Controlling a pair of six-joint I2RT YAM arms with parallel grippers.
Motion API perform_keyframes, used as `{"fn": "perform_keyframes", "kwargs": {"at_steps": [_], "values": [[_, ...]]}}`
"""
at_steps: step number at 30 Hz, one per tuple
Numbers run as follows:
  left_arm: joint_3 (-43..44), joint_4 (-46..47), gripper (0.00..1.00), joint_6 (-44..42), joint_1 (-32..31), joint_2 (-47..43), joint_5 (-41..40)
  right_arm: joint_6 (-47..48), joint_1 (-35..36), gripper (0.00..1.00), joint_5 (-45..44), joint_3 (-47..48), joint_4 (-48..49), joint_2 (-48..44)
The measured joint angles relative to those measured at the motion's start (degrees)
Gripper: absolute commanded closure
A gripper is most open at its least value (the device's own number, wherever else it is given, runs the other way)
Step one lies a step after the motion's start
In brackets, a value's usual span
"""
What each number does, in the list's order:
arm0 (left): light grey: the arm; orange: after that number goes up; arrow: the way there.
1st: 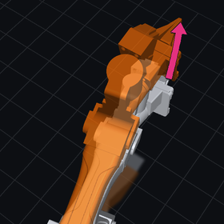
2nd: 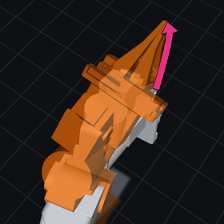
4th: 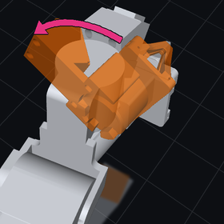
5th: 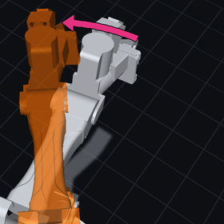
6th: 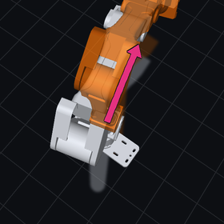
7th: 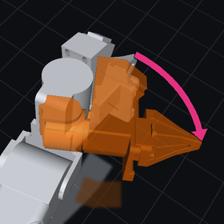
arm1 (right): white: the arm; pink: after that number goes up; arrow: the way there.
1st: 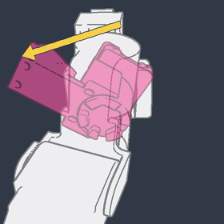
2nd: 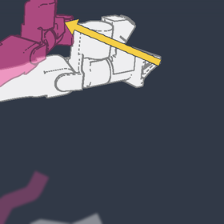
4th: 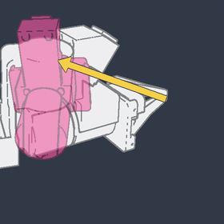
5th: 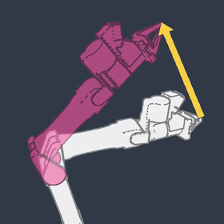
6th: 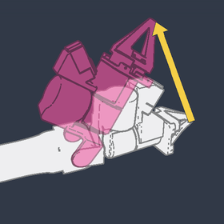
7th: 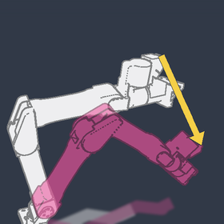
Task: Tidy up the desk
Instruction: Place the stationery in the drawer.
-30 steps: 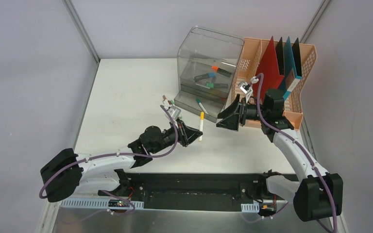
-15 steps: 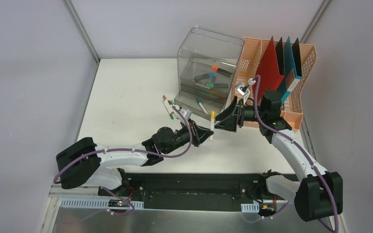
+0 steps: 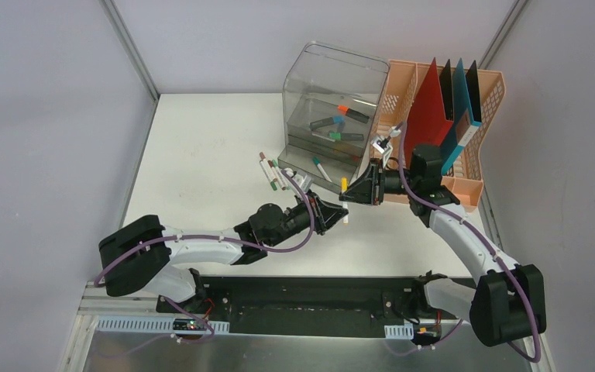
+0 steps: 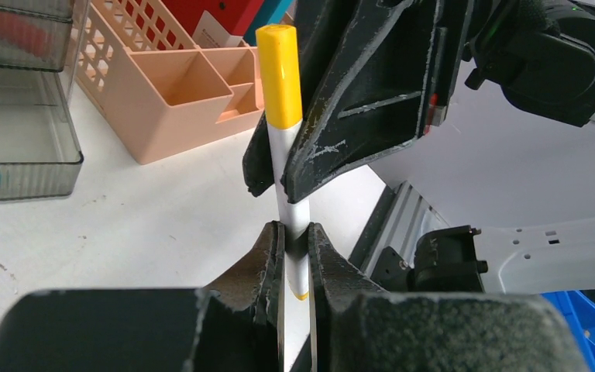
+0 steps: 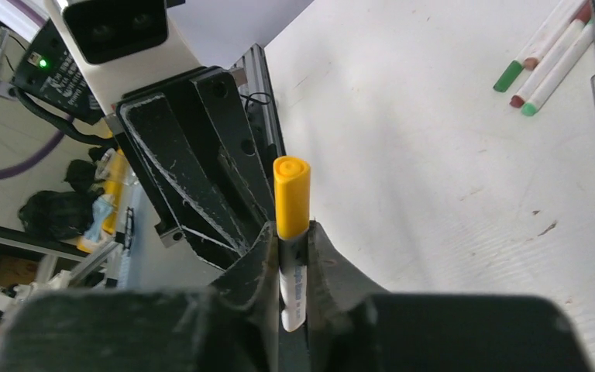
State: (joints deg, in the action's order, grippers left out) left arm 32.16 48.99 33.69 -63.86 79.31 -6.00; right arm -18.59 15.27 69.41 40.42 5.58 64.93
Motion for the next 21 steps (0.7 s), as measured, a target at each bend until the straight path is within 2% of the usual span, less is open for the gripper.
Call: {"fn": "perform_keyframes", "kwargs": {"at_steps": [2,3,8,10,13,18,21], "values": [[0.07,0.31,1.0,0.0,-0.31,0.02,-0.13,0.92,-0.02,1.0,-0.28,0.0,0.26,0.33],[0.07,0.26,0.96,0.02,-0.31,0.09,-0.11,1.27,-0.02,1.0,-0.46,0.0,0.22,0.44],[0.07,-0.17,0.51,-0.42,-0.28,0.2,-0.02,3.23,0.2,1.0,-0.79,0.0,-0.81,0.5],[-0.13,-0.92,0.38,-1.16,-0.31,-0.17,0.28,4.68,0.5,1.0,-0.81,0.0,-2.45,0.5],[-2.21,-2.14,0.25,-2.64,-0.31,-3.04,0.42,7.98,0.63,1.0,-0.81,0.09,-5.57,0.5],[-6.12,-9.51,0.06,-5.14,-0.28,-13.14,-1.84,16.68,0.63,1.0,-1.95,1.57,-14.6,0.5],[-8.17,-15.13,0.01,-6.86,-0.28,-20.41,-4.48,22.36,0.63,1.0,-3.67,4.02,-20.72,0.52]]}}
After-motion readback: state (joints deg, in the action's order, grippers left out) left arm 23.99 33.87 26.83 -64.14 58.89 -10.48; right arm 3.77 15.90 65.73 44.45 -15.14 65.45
